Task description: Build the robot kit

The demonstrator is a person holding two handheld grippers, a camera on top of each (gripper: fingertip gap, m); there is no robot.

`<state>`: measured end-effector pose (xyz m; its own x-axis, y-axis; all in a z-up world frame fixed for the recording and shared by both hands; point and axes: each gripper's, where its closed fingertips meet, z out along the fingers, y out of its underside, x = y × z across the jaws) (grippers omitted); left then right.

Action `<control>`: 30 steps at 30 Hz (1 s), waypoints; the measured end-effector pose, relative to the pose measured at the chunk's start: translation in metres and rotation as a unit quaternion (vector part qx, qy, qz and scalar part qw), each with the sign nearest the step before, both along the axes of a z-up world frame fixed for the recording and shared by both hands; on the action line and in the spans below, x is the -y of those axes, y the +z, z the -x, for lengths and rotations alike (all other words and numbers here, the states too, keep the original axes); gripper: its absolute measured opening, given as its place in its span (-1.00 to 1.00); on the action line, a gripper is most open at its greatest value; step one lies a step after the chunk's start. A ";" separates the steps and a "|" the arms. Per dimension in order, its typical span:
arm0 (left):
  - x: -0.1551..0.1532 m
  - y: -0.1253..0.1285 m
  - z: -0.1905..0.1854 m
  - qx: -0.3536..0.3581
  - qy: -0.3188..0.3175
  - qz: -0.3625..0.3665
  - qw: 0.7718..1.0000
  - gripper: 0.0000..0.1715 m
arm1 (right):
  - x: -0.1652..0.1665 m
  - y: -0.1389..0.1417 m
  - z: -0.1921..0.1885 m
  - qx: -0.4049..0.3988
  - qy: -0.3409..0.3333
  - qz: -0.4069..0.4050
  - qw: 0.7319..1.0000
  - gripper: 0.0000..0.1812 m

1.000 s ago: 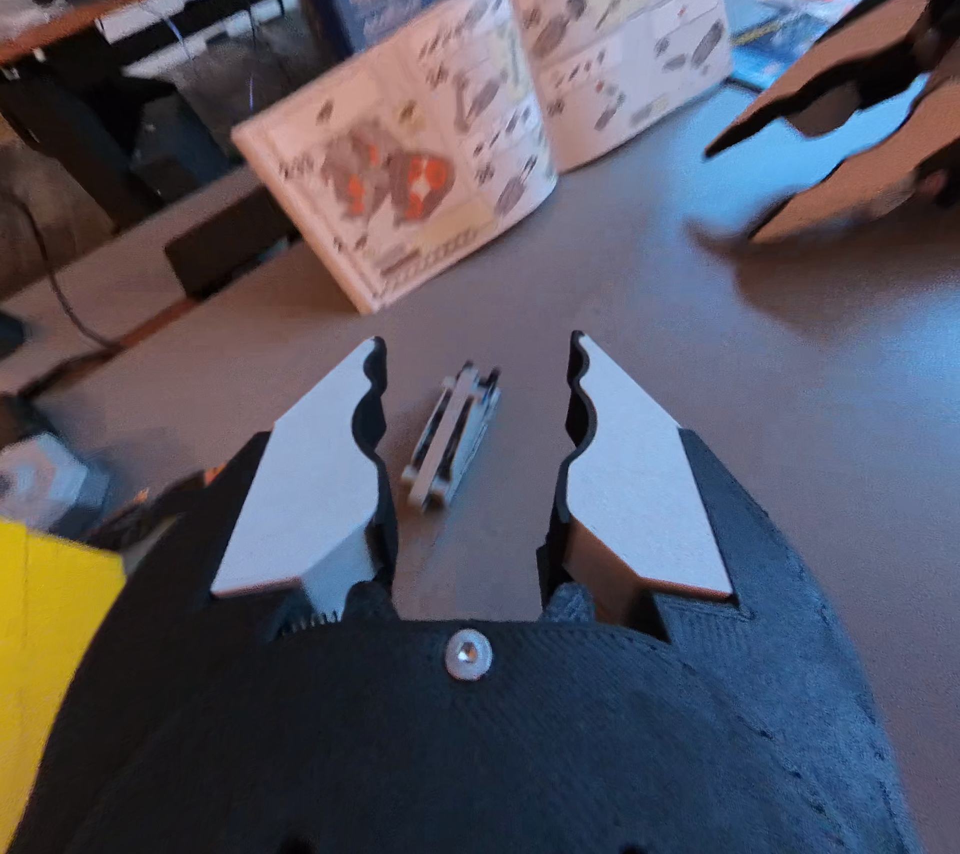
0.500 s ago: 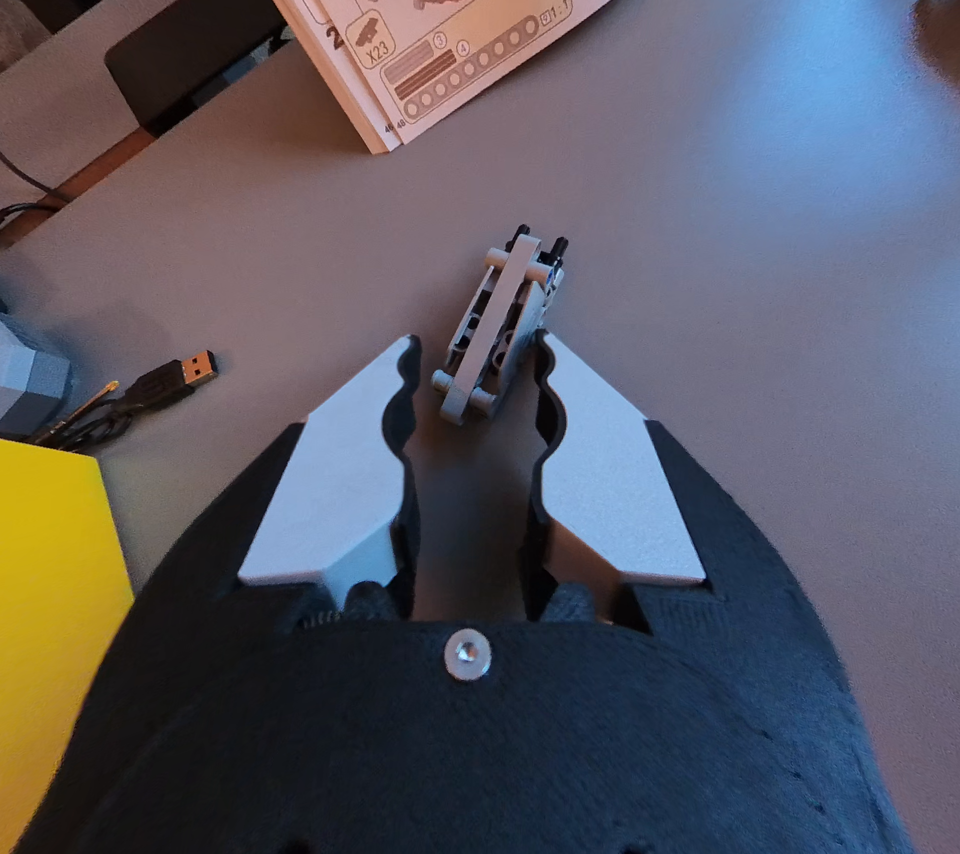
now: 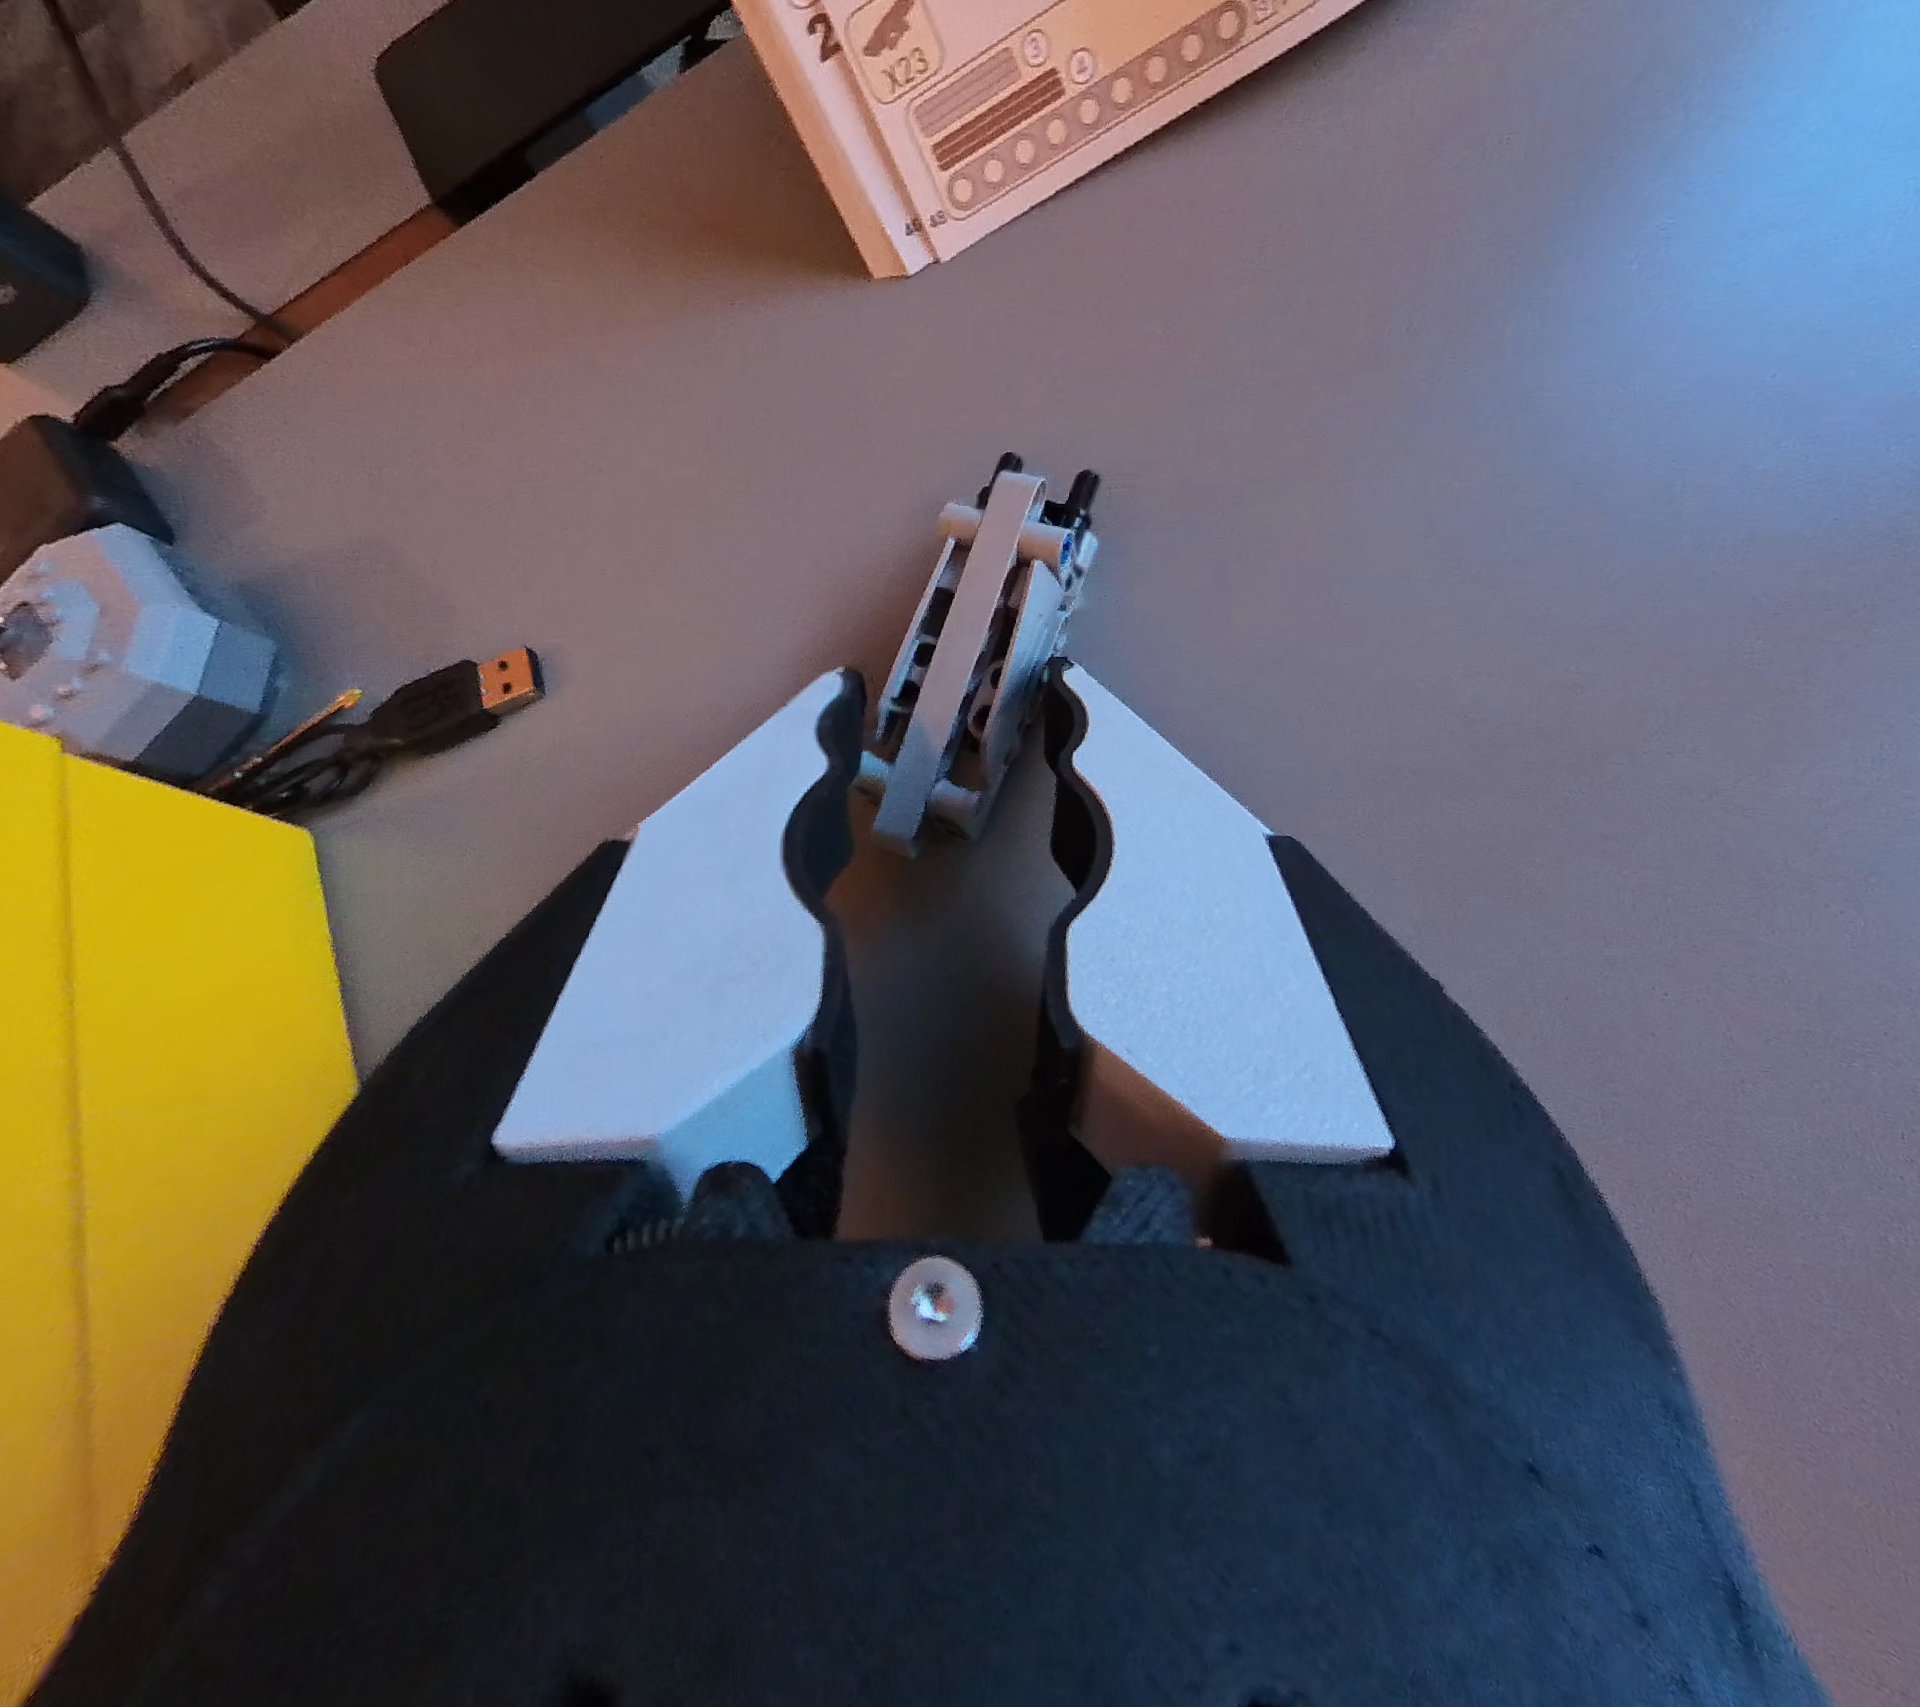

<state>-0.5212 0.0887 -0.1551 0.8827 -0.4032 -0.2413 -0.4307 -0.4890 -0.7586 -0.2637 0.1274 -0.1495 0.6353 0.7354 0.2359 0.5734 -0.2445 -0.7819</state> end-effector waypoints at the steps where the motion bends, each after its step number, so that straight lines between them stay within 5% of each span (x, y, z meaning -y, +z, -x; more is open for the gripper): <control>1: -0.001 0.001 0.001 -0.001 0.003 -0.003 1.000 -0.55 | 0.000 0.000 0.000 0.000 0.000 0.000 1.000 -0.24; 8: 0.001 0.008 -0.007 -0.009 -0.019 -0.029 0.999 -0.36 | 0.007 0.000 0.004 0.000 0.027 0.000 1.000 -0.18; 22: 0.010 -0.001 -0.009 0.045 -0.034 0.025 0.998 -0.69 | 0.007 -0.002 0.004 -0.006 0.030 0.015 0.999 -0.18; 30: 0.012 0.000 -0.021 -0.013 -0.085 -0.008 0.996 -0.66 | 0.008 -0.002 0.005 -0.008 0.033 0.019 0.999 -0.20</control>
<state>-0.4999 0.0768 -0.1546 0.7950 -0.5426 -0.2714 -0.5266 -0.3951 -0.7527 -0.2686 0.1194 -0.1516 0.5886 0.7837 0.1984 0.5774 -0.2358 -0.7817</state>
